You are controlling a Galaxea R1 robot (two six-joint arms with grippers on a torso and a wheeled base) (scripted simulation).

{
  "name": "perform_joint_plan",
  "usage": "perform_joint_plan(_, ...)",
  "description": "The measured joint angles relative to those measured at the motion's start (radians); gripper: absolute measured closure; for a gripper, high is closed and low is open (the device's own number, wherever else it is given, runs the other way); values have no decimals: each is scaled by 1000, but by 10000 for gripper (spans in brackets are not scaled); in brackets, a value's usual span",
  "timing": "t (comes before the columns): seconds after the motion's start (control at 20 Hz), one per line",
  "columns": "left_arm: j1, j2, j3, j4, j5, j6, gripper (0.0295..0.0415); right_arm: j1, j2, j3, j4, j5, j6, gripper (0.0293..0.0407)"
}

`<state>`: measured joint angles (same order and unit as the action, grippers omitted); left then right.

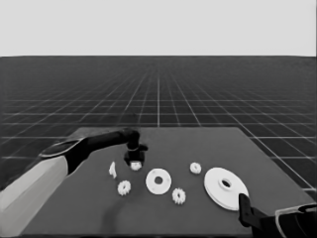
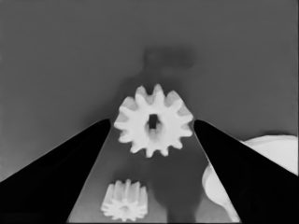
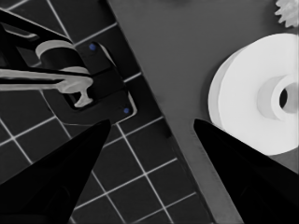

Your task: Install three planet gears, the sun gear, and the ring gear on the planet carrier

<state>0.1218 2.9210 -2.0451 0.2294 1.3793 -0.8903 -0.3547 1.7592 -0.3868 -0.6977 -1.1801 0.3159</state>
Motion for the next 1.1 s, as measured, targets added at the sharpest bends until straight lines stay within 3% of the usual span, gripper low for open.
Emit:
perform_joint_plan(0.3, 15, 16, -39, 6, -15, 19, 325, 0, 0, 0, 0, 0, 0, 315)
perform_joint_plan(0.4, 14, 15, -41, 7, -16, 20, 393, 0, 0, 0, 0, 0, 0, 315)
perform_joint_plan(0.45, 14, 16, -41, 7, -16, 20, 399, 0, 0, 0, 0, 0, 0, 315)
perform_joint_plan(0.8, 14, 16, -42, 8, -17, 20, 398, 0, 0, 0, 0, 0, 0, 315)
perform_joint_plan(0.95, -118, -52, 130, -82, 86, -65, 398, 0, 0, 0, 0, 0, 0, 315)
perform_joint_plan(1.1, -148, -55, 140, -107, 102, -70, 398, 0, 0, 0, 0, 0, 0, 315)
